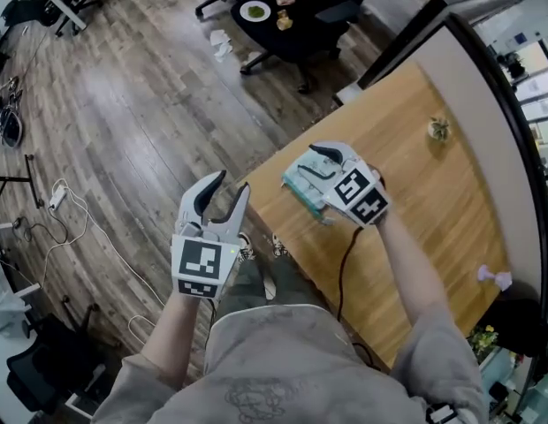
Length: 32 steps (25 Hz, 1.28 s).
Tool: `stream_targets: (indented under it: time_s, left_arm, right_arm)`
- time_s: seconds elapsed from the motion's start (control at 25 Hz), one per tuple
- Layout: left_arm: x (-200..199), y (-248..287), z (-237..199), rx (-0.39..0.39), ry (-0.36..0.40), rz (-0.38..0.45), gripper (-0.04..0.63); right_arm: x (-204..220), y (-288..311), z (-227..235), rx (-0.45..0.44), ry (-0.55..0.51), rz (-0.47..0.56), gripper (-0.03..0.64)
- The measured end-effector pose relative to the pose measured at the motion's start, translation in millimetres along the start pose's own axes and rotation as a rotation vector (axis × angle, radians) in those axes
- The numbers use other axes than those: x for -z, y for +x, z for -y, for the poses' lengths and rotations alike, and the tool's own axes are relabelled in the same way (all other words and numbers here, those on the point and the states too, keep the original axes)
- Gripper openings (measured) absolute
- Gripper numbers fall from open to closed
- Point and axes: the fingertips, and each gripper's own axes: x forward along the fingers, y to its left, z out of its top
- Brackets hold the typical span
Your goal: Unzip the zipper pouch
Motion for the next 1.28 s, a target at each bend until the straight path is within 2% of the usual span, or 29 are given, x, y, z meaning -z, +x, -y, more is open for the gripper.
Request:
stream_targets:
  time_s: [0.32, 0.68, 0.8, 1.04, 1.08, 1.16, 1.28]
  left_arm:
    - [58.2, 38.0, 5.3, 0.022, -0.039, -0.088, 0.16]
    - [96.1, 52.6, 5.1, 0.041, -0.057, -0.148, 0.16]
    - [102.9, 52.0, 2.9, 0.041, -0.066, -0.157, 0.16]
    - [108.1, 49.0, -0.8, 0.042, -0.067, -0.164, 0.16]
    - [108.8, 48.2, -1.3, 0.041, -0.068, -0.163, 0.16]
    - [109.9, 46.1, -2.2, 0.038, -0.069, -0.161, 0.16]
    - [108.1, 41.1, -2.2, 0.033, -0.065, -0.158, 0.16]
  right_arm:
    - [56.2, 60.7, -11.9, -0.137, -0.175, -0.186, 0.178]
    - [92.6, 102.2, -26.7, -0.306, -0.326, -0.331, 0.179]
    - [102.2, 109.2, -29.6, -0.331, -0.367, -0.368, 0.179]
    - [107.2, 115.1, -31.0, -0.343, -0.361, -0.368, 0.163]
    - [107.4, 115.6, -31.6, -0.347, -0.349, -0.366, 0.15]
    - [107.5, 116.3, -33.0, -0.348, -0.316, -0.368, 0.066]
    - [106.4, 114.2, -34.2, -0.325, -0.245, -0.375, 0.039]
